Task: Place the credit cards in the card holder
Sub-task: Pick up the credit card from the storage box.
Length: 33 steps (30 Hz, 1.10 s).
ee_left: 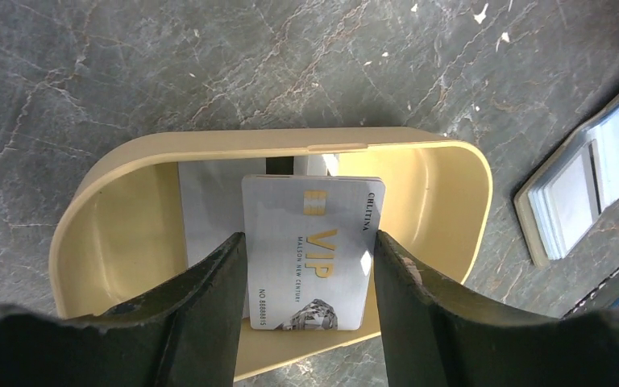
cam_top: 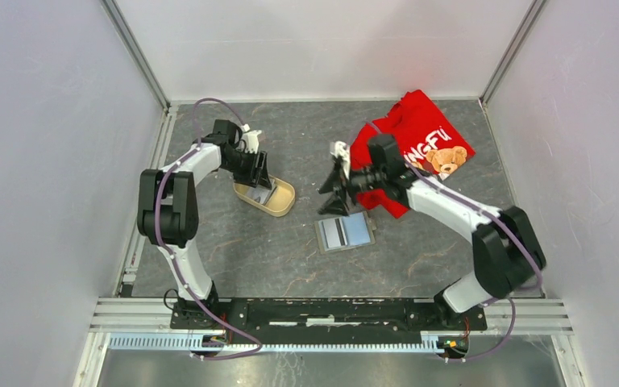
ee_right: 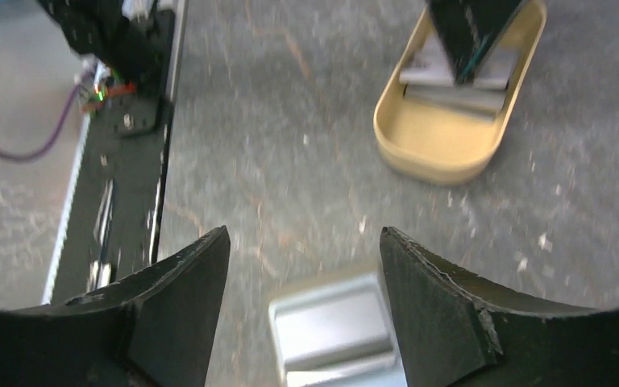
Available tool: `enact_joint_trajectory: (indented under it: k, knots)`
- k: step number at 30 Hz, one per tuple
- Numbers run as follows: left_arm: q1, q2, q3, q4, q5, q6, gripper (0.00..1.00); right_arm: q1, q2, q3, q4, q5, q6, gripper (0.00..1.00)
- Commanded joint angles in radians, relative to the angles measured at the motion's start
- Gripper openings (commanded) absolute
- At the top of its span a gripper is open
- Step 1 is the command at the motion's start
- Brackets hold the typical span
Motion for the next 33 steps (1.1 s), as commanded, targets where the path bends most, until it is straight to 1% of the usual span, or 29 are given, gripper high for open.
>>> enact_joint_trajectory:
  k: [1, 4, 6, 9, 13, 18, 20, 24, 30, 33]
  knots:
    - [0.009, -0.080, -0.014, 0.043, 0.080, -0.056, 0.43, 0.069, 0.141, 0.200, 0.125, 0.043, 0.242, 0.73]
    - [0.012, -0.109, -0.057, 0.075, 0.087, -0.056, 0.43, 0.102, 0.214, 0.252, 0.188, 0.075, 0.325, 0.72]
    - [0.018, -0.122, -0.077, 0.095, 0.093, -0.062, 0.43, 0.119, 0.264, 0.260, 0.254, 0.095, 0.405, 0.70]
    - [0.037, -0.138, -0.093, 0.125, 0.129, -0.086, 0.42, 0.136, 0.330, 0.266, 0.349, 0.122, 0.554, 0.64]
    - [0.074, -0.153, -0.121, 0.187, 0.219, -0.147, 0.40, 0.162, 0.434, 0.353, 0.367, 0.155, 0.638, 0.62]
    - [0.100, -0.173, -0.192, 0.251, 0.280, -0.232, 0.39, 0.173, 0.541, 0.461, 0.376, 0.192, 0.673, 0.59]
    - [0.100, -0.173, -0.191, 0.265, 0.315, -0.248, 0.38, 0.174, 0.578, 0.493, 0.377, 0.200, 0.685, 0.58]
    - [0.100, -0.169, -0.206, 0.289, 0.333, -0.279, 0.38, 0.174, 0.638, 0.540, 0.373, 0.204, 0.690, 0.56]
    - [0.100, -0.150, -0.210, 0.306, 0.365, -0.311, 0.37, 0.174, 0.708, 0.628, 0.287, 0.184, 0.622, 0.53]
    - [0.131, -0.147, -0.214, 0.310, 0.365, -0.316, 0.37, 0.174, 0.713, 0.649, 0.251, 0.166, 0.565, 0.53]
